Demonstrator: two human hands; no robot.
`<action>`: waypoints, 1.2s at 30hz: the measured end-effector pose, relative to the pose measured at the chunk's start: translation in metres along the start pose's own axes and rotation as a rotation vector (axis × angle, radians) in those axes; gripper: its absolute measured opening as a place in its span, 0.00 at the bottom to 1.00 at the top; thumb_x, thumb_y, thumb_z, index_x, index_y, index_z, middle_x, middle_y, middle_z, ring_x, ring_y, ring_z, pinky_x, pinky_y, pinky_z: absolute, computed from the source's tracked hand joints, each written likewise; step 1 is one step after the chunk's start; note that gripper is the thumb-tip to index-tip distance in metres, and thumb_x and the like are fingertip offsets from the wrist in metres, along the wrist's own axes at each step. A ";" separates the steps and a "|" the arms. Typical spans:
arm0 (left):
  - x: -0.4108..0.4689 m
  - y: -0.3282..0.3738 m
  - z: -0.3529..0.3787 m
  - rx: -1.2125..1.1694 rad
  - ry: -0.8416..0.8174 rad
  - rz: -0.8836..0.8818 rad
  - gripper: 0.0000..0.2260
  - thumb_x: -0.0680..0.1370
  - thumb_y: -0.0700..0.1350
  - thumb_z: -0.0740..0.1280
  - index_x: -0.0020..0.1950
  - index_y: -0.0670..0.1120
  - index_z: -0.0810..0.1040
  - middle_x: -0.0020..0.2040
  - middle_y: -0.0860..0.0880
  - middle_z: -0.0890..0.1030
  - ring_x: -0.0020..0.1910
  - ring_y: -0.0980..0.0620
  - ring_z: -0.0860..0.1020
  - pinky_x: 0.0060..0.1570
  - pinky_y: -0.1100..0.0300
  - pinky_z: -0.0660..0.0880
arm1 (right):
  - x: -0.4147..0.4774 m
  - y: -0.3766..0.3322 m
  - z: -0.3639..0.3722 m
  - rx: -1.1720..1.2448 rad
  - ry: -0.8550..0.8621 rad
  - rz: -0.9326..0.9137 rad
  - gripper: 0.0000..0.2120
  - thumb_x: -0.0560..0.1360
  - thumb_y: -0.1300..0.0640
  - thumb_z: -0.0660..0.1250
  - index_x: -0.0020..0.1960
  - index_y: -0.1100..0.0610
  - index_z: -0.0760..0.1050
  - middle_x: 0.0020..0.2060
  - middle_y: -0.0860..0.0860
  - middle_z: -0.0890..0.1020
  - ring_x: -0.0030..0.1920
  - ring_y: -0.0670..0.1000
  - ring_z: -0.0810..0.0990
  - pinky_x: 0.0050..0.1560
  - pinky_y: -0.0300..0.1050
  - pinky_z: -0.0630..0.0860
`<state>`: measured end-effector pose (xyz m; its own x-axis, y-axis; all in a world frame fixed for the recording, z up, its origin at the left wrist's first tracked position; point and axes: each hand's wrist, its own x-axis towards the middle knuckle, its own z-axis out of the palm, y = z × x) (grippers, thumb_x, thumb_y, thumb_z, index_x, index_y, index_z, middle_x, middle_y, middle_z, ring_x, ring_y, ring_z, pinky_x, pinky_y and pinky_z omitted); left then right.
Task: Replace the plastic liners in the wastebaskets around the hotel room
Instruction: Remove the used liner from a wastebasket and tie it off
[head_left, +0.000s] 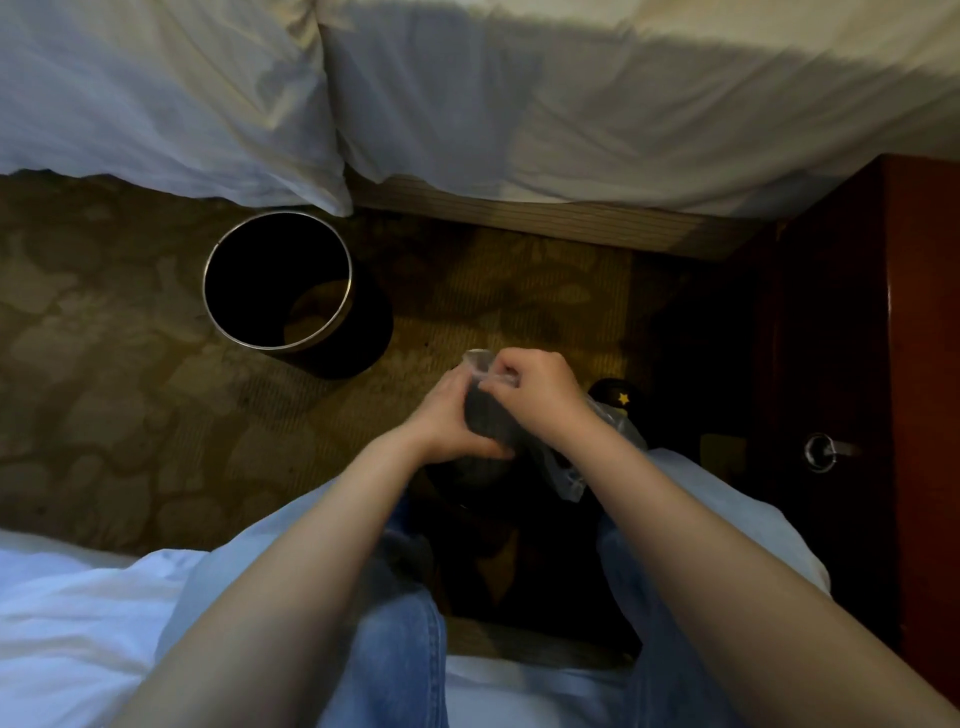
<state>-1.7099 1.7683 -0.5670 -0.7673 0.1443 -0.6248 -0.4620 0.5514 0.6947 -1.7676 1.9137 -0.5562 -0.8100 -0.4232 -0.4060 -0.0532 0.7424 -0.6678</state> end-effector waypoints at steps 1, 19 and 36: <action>0.004 0.009 0.007 -0.077 0.011 0.040 0.35 0.64 0.47 0.78 0.68 0.50 0.69 0.68 0.50 0.70 0.67 0.51 0.69 0.65 0.54 0.71 | -0.001 -0.002 0.000 0.025 -0.015 -0.035 0.11 0.76 0.52 0.68 0.37 0.45 0.71 0.36 0.44 0.76 0.39 0.42 0.75 0.36 0.39 0.69; 0.024 0.005 0.016 -0.480 0.446 -0.156 0.07 0.80 0.41 0.63 0.56 0.41 0.76 0.48 0.46 0.77 0.49 0.50 0.77 0.50 0.59 0.75 | -0.005 0.017 -0.005 -0.372 -0.234 0.076 0.41 0.69 0.43 0.74 0.75 0.49 0.58 0.70 0.52 0.68 0.70 0.56 0.67 0.66 0.55 0.68; 0.011 0.014 0.009 -0.356 0.501 -0.004 0.10 0.79 0.42 0.62 0.37 0.45 0.72 0.32 0.49 0.72 0.32 0.53 0.71 0.35 0.59 0.68 | -0.007 0.046 0.016 -0.358 -0.233 0.233 0.12 0.77 0.59 0.60 0.60 0.55 0.66 0.50 0.55 0.78 0.47 0.59 0.78 0.38 0.49 0.72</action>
<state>-1.7214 1.7850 -0.5672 -0.8410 -0.3091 -0.4440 -0.5191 0.2303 0.8231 -1.7551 1.9423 -0.5940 -0.6740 -0.2992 -0.6754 -0.1166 0.9459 -0.3027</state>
